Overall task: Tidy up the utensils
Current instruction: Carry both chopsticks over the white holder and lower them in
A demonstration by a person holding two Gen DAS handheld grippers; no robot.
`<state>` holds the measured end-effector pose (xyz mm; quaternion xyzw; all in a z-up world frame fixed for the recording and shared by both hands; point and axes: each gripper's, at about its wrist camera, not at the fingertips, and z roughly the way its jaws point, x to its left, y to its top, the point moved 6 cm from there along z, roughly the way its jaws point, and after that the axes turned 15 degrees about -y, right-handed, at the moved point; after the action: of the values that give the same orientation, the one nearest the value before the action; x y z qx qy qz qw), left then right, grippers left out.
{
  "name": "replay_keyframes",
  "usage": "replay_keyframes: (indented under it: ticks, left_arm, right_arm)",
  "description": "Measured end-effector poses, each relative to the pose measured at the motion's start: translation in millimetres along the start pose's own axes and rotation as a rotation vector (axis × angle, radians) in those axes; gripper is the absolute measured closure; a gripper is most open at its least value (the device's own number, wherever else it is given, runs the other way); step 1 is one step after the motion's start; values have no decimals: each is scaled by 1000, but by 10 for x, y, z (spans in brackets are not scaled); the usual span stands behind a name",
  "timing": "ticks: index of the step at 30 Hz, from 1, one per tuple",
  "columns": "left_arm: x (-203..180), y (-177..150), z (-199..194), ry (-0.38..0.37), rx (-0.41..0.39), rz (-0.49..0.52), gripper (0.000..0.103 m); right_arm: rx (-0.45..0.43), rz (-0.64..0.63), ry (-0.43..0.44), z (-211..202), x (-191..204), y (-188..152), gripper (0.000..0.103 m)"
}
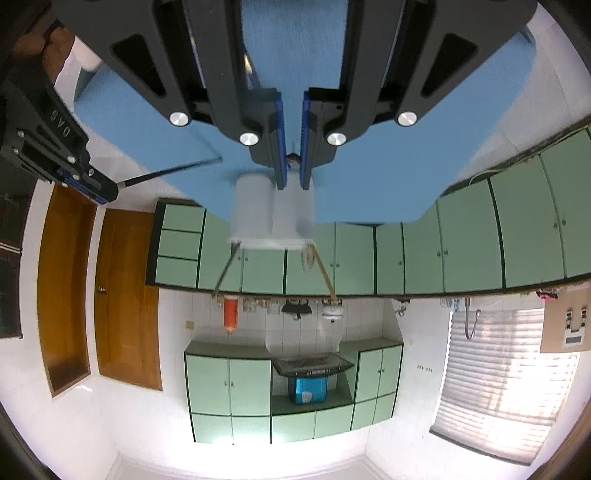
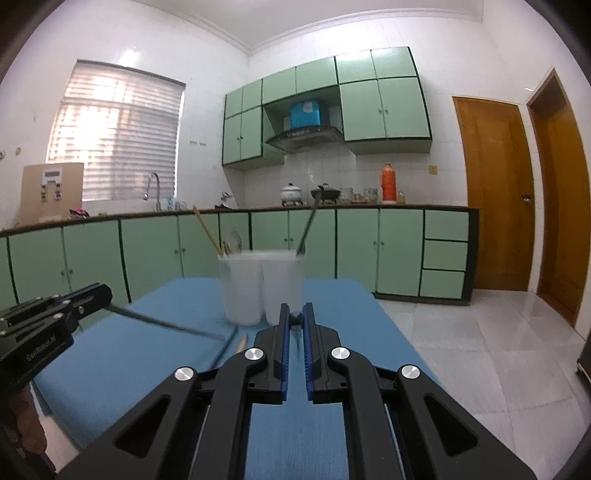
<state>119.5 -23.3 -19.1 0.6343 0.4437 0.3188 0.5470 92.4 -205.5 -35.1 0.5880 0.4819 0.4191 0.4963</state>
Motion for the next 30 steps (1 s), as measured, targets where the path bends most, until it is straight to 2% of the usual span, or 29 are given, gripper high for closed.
replay_keyframes:
  ticks: [8,17,22,30]
  left_arm:
    - [22,518,89,-28,-29,14,97]
    - [67,957,215,-68,-38,14,97]
    - [62,1125,273,-85,-9,30,97]
    - [227,1398,367,-127,44,-15,97]
  right_arm:
    - [39,45,106,255,-39,606,96]
    - [59,46,171,487,42,1145,96]
    - [64,48,206,606,106,1371,96]
    - [34,52,220,734,189,1634,96]
